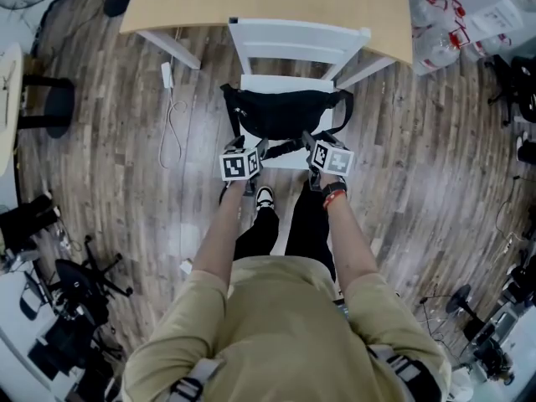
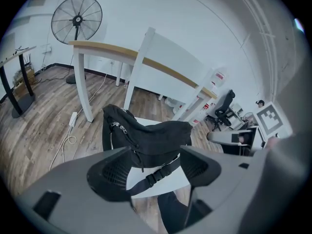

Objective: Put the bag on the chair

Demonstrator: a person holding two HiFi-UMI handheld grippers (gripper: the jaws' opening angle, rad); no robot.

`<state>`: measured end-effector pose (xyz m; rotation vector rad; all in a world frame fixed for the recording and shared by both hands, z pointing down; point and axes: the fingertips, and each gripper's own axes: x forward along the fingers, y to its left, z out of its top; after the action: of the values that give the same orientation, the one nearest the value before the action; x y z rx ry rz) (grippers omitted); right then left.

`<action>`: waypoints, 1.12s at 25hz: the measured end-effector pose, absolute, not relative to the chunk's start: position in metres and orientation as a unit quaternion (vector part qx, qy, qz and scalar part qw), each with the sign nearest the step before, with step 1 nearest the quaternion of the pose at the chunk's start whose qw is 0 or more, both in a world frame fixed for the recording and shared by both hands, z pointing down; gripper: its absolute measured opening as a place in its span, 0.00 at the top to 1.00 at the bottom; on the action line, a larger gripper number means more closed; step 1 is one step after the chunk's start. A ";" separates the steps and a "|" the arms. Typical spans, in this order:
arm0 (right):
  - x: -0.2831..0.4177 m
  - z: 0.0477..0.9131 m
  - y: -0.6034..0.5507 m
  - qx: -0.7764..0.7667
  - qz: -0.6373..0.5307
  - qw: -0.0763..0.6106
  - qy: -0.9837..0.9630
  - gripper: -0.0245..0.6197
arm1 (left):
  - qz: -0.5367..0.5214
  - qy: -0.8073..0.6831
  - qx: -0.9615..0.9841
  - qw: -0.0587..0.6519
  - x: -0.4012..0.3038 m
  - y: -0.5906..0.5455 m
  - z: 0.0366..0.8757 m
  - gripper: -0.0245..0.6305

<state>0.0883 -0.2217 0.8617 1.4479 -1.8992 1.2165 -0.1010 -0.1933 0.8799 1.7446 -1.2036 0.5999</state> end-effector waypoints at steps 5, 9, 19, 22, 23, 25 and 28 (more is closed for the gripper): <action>0.082 0.815 -0.206 0.534 0.413 0.215 -0.706 0.53 | 0.226 -0.493 0.724 0.426 -0.107 -0.182 0.835 0.48; 0.079 0.781 -0.192 0.539 0.387 0.208 -0.718 0.53 | 0.213 -0.497 0.744 0.393 -0.109 -0.174 0.792 0.48; 0.073 0.681 -0.181 0.544 0.301 0.162 -0.766 0.51 | 0.179 -0.531 0.769 0.308 -0.124 -0.160 0.695 0.48; 0.074 0.648 -0.186 0.547 0.264 0.158 -0.779 0.51 | 0.162 -0.543 0.776 0.279 -0.127 -0.166 0.661 0.48; 0.076 0.637 -0.188 0.547 0.252 0.157 -0.783 0.51 | 0.158 -0.544 0.779 0.270 -0.126 -0.168 0.651 0.48; 0.081 0.618 -0.188 0.546 0.232 0.155 -0.790 0.51 | 0.153 -0.544 0.786 0.253 -0.121 -0.173 0.629 0.48; 0.087 0.590 -0.189 0.546 0.207 0.153 -0.797 0.51 | 0.143 -0.542 0.795 0.232 -0.114 -0.180 0.595 0.48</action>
<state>0.0874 -0.1886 0.5898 1.5673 -2.2869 0.5928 -0.1141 -0.1795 0.5955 2.1860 -1.4896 0.3928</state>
